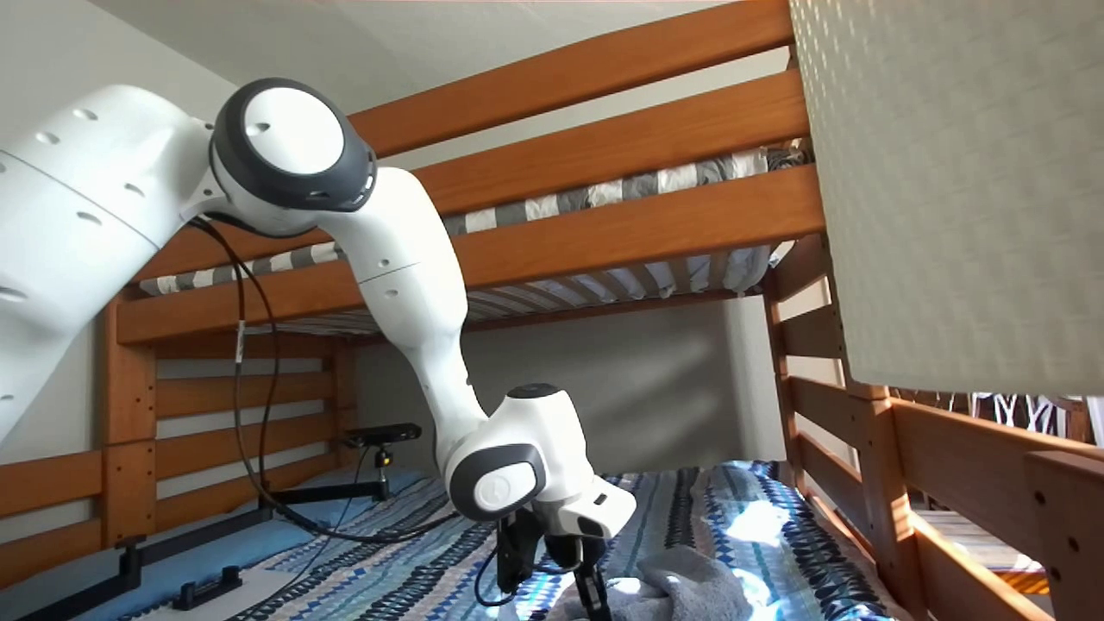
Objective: Move the towel to the left
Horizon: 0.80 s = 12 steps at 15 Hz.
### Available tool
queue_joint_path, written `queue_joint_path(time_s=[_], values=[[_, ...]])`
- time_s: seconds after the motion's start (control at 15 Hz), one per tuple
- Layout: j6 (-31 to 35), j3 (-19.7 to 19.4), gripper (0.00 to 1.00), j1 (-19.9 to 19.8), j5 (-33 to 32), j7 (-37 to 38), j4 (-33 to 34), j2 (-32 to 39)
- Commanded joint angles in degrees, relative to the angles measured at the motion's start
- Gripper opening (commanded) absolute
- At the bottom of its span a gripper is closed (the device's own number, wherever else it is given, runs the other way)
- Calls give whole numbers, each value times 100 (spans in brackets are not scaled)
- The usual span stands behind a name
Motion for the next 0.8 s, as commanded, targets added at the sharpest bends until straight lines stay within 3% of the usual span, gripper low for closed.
queue_joint_path(time_s=[0.0, 0.2, 0.73], values=[[-11, 326, 1, -249, 14, 59, 166, 118], [-3, 771, 2, -634, 45, -118, 167, 14], [-289, 2883, 2, -2554, 276, -965, 173, -880]])
